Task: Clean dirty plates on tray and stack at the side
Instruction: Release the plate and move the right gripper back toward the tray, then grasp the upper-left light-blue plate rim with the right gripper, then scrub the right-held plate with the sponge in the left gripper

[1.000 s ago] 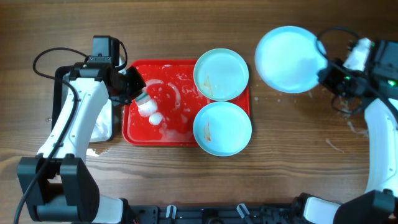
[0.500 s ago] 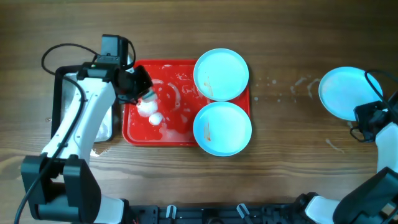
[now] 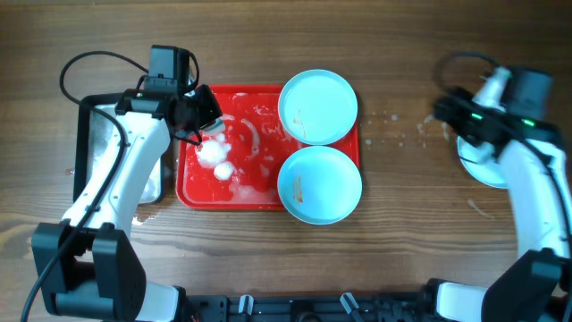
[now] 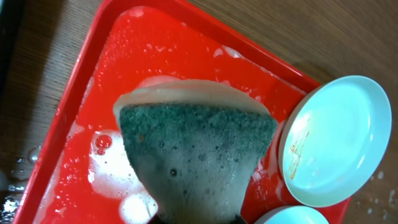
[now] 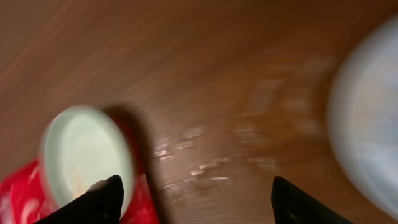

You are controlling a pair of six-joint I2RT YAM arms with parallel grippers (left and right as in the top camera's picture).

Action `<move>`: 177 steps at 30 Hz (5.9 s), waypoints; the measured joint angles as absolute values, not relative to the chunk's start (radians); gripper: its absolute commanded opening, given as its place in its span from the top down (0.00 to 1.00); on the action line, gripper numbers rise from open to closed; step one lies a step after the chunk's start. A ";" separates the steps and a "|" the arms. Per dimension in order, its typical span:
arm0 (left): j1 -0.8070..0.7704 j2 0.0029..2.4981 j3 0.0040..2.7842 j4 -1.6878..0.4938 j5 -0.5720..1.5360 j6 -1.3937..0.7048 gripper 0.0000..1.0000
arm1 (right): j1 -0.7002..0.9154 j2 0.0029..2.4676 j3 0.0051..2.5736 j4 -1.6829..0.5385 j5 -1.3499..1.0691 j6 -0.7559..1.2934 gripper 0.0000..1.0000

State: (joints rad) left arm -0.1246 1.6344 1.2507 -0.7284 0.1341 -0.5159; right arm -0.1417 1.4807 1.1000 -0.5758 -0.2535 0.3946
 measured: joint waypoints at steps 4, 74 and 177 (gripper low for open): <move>-0.125 1.634 1.251 -0.728 0.121 -0.506 0.96 | 0.150 1.512 1.212 -0.571 -0.149 0.426 0.35; -0.125 1.644 1.251 -0.774 0.075 -0.490 0.96 | 0.542 2.130 1.795 -1.073 -0.120 0.341 0.96; -0.137 1.982 1.192 -0.314 0.081 -0.320 0.96 | 0.646 2.310 1.790 -0.750 -0.178 0.527 0.96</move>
